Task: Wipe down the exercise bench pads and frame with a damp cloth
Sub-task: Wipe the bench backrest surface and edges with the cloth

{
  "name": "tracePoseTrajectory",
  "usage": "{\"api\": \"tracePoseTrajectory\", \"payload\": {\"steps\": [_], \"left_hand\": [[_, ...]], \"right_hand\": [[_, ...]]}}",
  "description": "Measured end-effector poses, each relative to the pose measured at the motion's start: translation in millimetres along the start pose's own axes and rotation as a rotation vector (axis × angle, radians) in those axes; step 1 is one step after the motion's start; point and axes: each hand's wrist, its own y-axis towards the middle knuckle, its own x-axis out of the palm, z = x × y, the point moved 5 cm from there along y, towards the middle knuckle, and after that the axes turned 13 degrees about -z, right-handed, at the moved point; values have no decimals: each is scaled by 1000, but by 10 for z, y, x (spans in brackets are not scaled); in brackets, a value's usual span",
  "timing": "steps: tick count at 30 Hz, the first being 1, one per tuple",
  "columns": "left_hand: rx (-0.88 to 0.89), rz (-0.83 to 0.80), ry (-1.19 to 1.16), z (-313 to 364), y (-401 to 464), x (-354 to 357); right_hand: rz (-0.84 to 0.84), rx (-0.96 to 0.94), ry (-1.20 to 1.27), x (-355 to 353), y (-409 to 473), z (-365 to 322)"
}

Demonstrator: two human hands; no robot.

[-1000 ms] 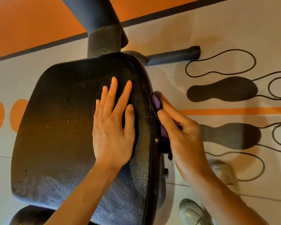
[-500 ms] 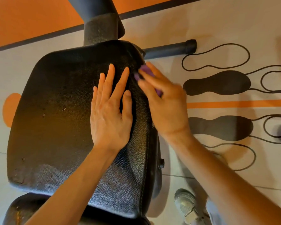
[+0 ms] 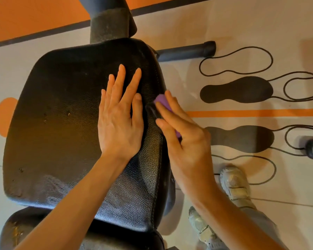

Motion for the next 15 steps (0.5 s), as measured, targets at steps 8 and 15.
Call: {"api": "tracePoseTrajectory", "payload": {"steps": [8,15], "left_hand": [[21,-65,-82,-1,-60,-55],[54,-207,-7,-85,-978,25]], "right_hand": [[-33,89,156,-124,871,128],[63,150,362,41,-315,8]]}}
